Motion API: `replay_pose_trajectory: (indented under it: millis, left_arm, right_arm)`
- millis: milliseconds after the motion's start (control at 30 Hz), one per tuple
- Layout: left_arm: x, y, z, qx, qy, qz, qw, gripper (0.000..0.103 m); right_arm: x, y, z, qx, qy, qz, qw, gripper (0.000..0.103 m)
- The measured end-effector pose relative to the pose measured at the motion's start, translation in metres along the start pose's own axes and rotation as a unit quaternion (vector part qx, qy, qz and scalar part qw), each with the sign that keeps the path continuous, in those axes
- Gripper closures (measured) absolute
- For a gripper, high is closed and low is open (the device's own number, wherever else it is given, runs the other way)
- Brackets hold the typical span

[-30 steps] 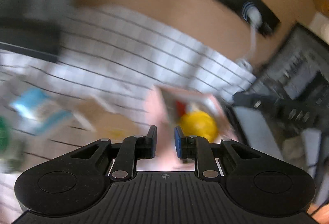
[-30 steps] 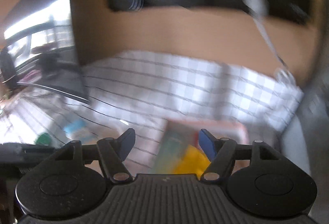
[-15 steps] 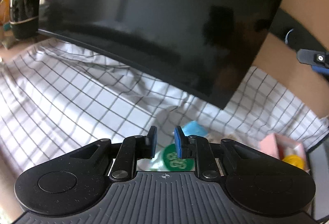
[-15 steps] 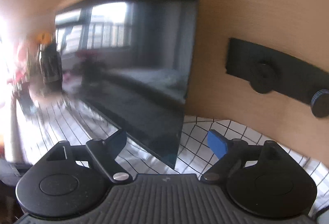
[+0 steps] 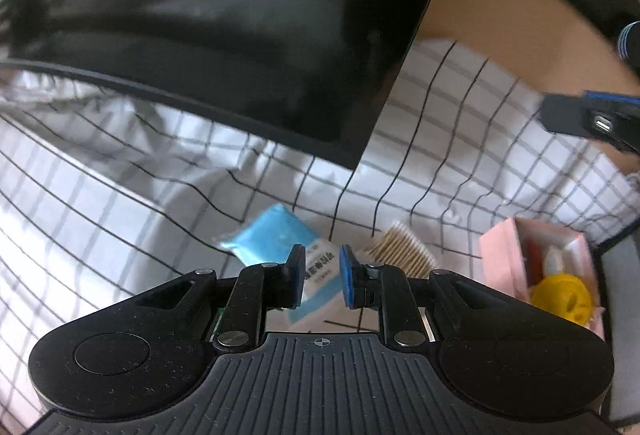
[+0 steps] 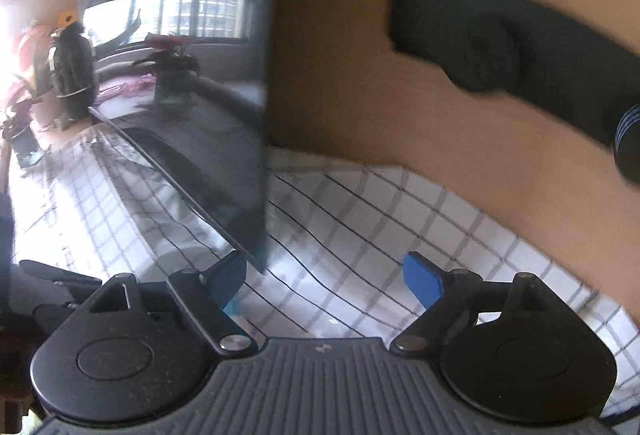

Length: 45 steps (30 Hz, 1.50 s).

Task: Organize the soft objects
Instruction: 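Move both tools toward the blue cotton-pad pack and cotton swab pack, then grasp the blue cotton-pad pack with the left tool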

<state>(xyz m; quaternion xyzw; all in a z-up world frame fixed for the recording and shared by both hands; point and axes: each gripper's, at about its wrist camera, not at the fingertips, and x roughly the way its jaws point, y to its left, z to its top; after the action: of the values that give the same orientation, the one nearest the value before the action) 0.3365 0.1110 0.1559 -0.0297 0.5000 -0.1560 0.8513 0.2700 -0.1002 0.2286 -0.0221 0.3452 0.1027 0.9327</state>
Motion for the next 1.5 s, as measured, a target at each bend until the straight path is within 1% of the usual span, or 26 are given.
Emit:
replay_pose_trajectory:
  millis: [67, 167, 233, 300, 333, 367, 433, 533, 600, 667, 700, 767, 800, 867, 933, 1000, 1033, 1100, 1167, 1200, 1267, 1333, 1367, 1400, 1433, 1500]
  left_arm:
    - [0.021, -0.006, 0.005, -0.005, 0.025, 0.010, 0.9996, 0.083]
    - [0.048, -0.009, 0.010, -0.017, 0.054, 0.040, 0.9976, 0.083]
    - [0.064, -0.005, 0.011, -0.037, 0.070, 0.053, 0.9954, 0.083]
    - [0.080, 0.000, 0.011, -0.062, 0.089, 0.057, 0.9925, 0.083]
    - [0.086, 0.001, 0.012, -0.067, 0.095, 0.059, 0.9914, 0.083]
    - [0.091, 0.000, 0.012, -0.068, 0.092, 0.066, 0.9912, 0.083]
    - [0.095, -0.005, 0.015, -0.060, 0.082, 0.073, 0.9921, 0.083]
    - [0.102, -0.017, 0.015, -0.045, 0.082, 0.067, 0.9933, 0.082]
    - [0.104, -0.023, 0.014, -0.025, 0.086, 0.056, 0.9944, 0.082]
    - [0.100, -0.024, 0.017, -0.018, 0.094, 0.055, 0.9939, 0.079]
    - [0.096, -0.024, 0.018, -0.006, 0.091, 0.067, 0.9935, 0.079]
    - [0.086, -0.024, 0.022, 0.025, 0.079, 0.112, 0.9903, 0.079]
    - [0.082, -0.020, 0.024, 0.026, 0.080, 0.126, 0.9885, 0.079]
    - [0.080, -0.008, 0.027, 0.002, 0.094, 0.129, 0.9872, 0.080]
    - [0.083, 0.003, 0.029, -0.035, 0.104, 0.119, 0.9868, 0.080]
    - [0.093, 0.007, 0.026, -0.055, 0.118, 0.109, 0.9855, 0.080]
    - [0.098, 0.005, 0.024, -0.058, 0.124, 0.105, 0.9850, 0.078]
    - [0.104, -0.005, 0.022, -0.046, 0.113, 0.109, 0.9866, 0.071]
    - [0.107, -0.011, 0.022, -0.044, 0.116, 0.093, 0.9879, 0.053]
    - [0.109, -0.014, 0.023, -0.046, 0.119, 0.084, 0.9882, 0.047]
    - [0.112, -0.020, 0.023, -0.038, 0.123, 0.070, 0.9893, 0.028]
    - [0.113, -0.024, 0.022, -0.028, 0.124, 0.054, 0.9904, 0.026]
    - [0.113, -0.025, 0.020, -0.020, 0.122, 0.055, 0.9907, 0.027]
    - [0.111, -0.026, 0.019, -0.009, 0.122, 0.065, 0.9904, 0.027]
    - [0.111, -0.028, 0.019, 0.004, 0.122, 0.079, 0.9894, 0.030]
    - [0.107, -0.031, 0.015, 0.046, 0.113, 0.123, 0.9849, 0.032]
  right_arm:
    - [0.010, -0.014, -0.008, 0.020, 0.008, 0.010, 1.000, 0.017]
    - [0.027, -0.032, -0.020, 0.043, 0.018, 0.015, 0.999, 0.017]
    - [0.037, -0.041, -0.025, 0.057, 0.026, 0.017, 0.998, 0.017]
    - [0.045, -0.048, -0.029, 0.070, 0.029, 0.022, 0.997, 0.017]
    - [0.046, -0.052, -0.030, 0.074, 0.028, 0.024, 0.997, 0.017]
    - [0.048, -0.054, -0.032, 0.079, 0.027, 0.026, 0.996, 0.017]
    - [0.055, -0.056, -0.035, 0.086, 0.029, 0.032, 0.995, 0.017]
    - [0.063, -0.059, -0.039, 0.098, 0.035, 0.041, 0.994, 0.017]
    - [0.066, -0.063, -0.042, 0.107, 0.036, 0.046, 0.993, 0.017]
    - [0.067, -0.067, -0.043, 0.114, 0.034, 0.046, 0.992, 0.017]
    - [0.067, -0.068, -0.044, 0.117, 0.032, 0.045, 0.992, 0.017]
    - [0.065, -0.070, -0.045, 0.119, 0.027, 0.046, 0.991, 0.017]
    - [0.064, -0.069, -0.045, 0.119, 0.024, 0.049, 0.991, 0.017]
    - [0.061, -0.068, -0.046, 0.119, 0.017, 0.056, 0.991, 0.017]
    - [0.059, -0.065, -0.047, 0.116, 0.012, 0.060, 0.991, 0.017]
    - [0.060, -0.061, -0.049, 0.109, 0.013, 0.061, 0.992, 0.017]
    - [0.061, -0.060, -0.050, 0.107, 0.016, 0.062, 0.992, 0.017]
    - [0.062, -0.059, -0.052, 0.107, 0.020, 0.060, 0.992, 0.017]
    - [0.062, -0.060, -0.054, 0.109, 0.020, 0.058, 0.992, 0.017]
    - [0.063, -0.060, -0.054, 0.110, 0.021, 0.057, 0.992, 0.017]
    - [0.064, -0.062, -0.056, 0.112, 0.024, 0.054, 0.992, 0.017]
    - [0.064, -0.063, -0.057, 0.114, 0.027, 0.053, 0.992, 0.017]
    - [0.065, -0.064, -0.058, 0.115, 0.028, 0.052, 0.992, 0.017]
    - [0.065, -0.064, -0.058, 0.116, 0.030, 0.051, 0.992, 0.017]
    - [0.066, -0.064, -0.059, 0.117, 0.032, 0.050, 0.991, 0.017]
    - [0.066, -0.064, -0.060, 0.118, 0.034, 0.051, 0.991, 0.017]
